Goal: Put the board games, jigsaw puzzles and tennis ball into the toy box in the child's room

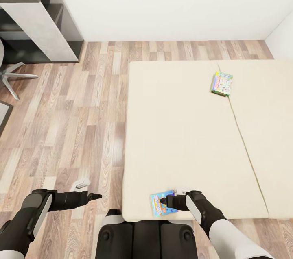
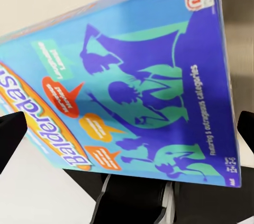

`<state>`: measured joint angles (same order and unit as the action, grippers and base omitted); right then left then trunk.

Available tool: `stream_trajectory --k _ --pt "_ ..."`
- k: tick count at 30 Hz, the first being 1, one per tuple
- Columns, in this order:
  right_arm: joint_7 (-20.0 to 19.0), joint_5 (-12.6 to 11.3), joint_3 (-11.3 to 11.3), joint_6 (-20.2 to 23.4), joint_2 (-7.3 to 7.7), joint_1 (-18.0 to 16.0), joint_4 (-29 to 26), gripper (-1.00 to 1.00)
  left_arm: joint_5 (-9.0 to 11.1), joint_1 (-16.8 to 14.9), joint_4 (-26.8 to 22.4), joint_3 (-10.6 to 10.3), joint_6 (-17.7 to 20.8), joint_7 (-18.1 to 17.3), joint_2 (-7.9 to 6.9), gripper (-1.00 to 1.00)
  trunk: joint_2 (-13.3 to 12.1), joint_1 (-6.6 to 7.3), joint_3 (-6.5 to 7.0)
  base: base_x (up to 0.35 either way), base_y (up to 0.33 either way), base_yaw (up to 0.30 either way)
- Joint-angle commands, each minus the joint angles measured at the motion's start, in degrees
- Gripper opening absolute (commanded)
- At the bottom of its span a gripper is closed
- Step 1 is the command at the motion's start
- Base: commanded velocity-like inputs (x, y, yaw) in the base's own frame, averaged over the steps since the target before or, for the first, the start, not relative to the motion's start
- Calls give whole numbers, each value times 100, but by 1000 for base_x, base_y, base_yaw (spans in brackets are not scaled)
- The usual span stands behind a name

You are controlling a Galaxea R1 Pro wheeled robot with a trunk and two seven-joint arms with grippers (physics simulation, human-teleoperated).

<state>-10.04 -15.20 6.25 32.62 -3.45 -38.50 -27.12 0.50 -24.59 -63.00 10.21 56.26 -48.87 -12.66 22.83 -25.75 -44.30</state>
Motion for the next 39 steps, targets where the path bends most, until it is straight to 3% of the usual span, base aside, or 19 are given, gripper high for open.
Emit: stream_trajectory --k 1,39 --pt "2 -18 16 25 3 -1 -6 100 3 -2 -2 7 43 -17 0 100 9 -3 -6 0 129 0" --pt "8 -9 16 24 -6 0 5 100 4 -2 -3 7 35 -23 0 100 9 -3 -6 0 53 0"
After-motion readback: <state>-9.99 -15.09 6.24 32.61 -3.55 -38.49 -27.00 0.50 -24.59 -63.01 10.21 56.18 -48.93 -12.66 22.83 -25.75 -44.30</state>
